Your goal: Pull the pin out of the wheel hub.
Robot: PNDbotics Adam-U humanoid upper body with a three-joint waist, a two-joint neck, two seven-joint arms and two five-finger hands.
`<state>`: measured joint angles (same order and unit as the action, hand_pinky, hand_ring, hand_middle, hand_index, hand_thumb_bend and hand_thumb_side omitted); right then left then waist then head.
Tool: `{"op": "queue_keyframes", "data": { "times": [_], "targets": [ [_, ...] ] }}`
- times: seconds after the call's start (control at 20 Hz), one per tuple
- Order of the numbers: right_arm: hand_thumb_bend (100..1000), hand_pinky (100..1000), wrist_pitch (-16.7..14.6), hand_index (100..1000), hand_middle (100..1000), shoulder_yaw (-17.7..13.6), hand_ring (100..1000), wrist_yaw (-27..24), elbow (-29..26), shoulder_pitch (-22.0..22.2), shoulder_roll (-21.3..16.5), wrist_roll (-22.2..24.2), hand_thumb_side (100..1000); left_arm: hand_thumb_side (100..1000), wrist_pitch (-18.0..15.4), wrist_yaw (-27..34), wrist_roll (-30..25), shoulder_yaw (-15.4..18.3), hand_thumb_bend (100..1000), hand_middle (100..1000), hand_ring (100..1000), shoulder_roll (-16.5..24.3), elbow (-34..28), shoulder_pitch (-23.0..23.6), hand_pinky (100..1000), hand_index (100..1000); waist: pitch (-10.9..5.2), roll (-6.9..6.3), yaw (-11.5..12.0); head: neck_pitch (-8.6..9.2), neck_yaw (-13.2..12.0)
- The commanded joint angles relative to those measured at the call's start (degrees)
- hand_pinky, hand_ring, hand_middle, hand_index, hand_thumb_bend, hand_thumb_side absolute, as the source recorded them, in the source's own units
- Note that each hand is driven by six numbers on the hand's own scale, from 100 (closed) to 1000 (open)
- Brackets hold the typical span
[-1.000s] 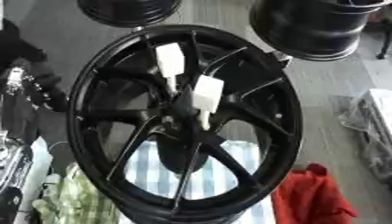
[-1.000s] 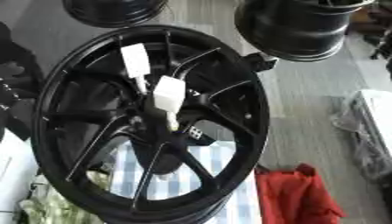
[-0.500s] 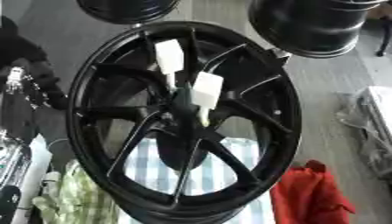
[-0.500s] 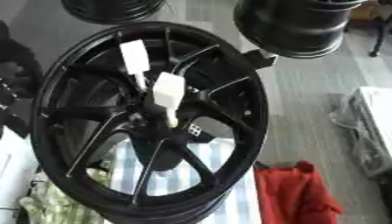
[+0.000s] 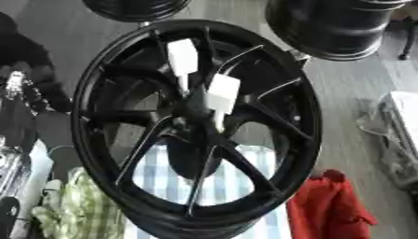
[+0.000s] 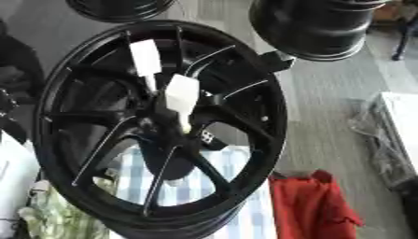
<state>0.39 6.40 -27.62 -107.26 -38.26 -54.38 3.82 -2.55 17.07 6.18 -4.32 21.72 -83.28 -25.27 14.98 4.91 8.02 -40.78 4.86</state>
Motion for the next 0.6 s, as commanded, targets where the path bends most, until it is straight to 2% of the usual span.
{"op": "queue_keyframes", "data": {
  "times": [0.05, 0.1, 0.15, 0.2, 0.4, 0.6],
  "targets": [
    [100, 903, 2.07, 848, 818, 1.24, 787, 3.07, -2.97, -1.63, -2.51, 1.36, 537, 877, -0.02, -0.68, -0.21, -0.04, 120, 713, 720, 1.76, -0.4, -0.54, 587, 760, -1.79, -0.04, 0.05, -0.3, 0.12],
    [100, 903, 3.0, 848, 818, 1.65, 787, 3.86, -3.49, -1.89, -2.52, 1.47, 537, 877, -0.01, -0.73, -0.23, -0.07, 120, 713, 720, 1.79, -0.37, -0.52, 587, 760, -1.81, -0.01, 0.04, -0.32, 0.08],
    [100, 903, 3.81, 859, 814, 1.92, 796, 4.5, -3.85, -1.99, -2.56, 1.56, 100, 877, -0.02, -0.77, -0.25, -0.07, 120, 713, 720, 1.8, -0.35, -0.51, 586, 760, -1.81, 0.01, 0.02, -0.33, 0.04],
    [100, 905, 5.69, 862, 831, 3.03, 800, 5.82, -4.09, -2.34, -3.02, 2.15, 612, 878, 0.0, -0.84, -0.3, -0.16, 120, 713, 720, 1.9, -0.31, -0.47, 586, 760, -1.89, 0.15, 0.05, -0.4, -0.03],
    [100, 909, 12.45, 869, 838, 6.71, 809, 10.17, -5.65, -4.57, -3.36, 4.67, 643, 880, 0.04, -1.04, -0.46, -0.36, 119, 712, 720, 2.17, -0.14, -0.34, 586, 760, -2.03, 0.37, -0.04, -0.65, -0.36],
    [100, 912, 16.33, 876, 843, 9.43, 816, 12.51, -6.48, -6.22, -3.28, 7.66, 672, 880, 0.05, -1.2, -0.61, -0.51, 119, 712, 720, 2.32, -0.05, -0.3, 586, 758, -2.11, 0.59, 0.02, -0.73, -0.27]
  ]
}}
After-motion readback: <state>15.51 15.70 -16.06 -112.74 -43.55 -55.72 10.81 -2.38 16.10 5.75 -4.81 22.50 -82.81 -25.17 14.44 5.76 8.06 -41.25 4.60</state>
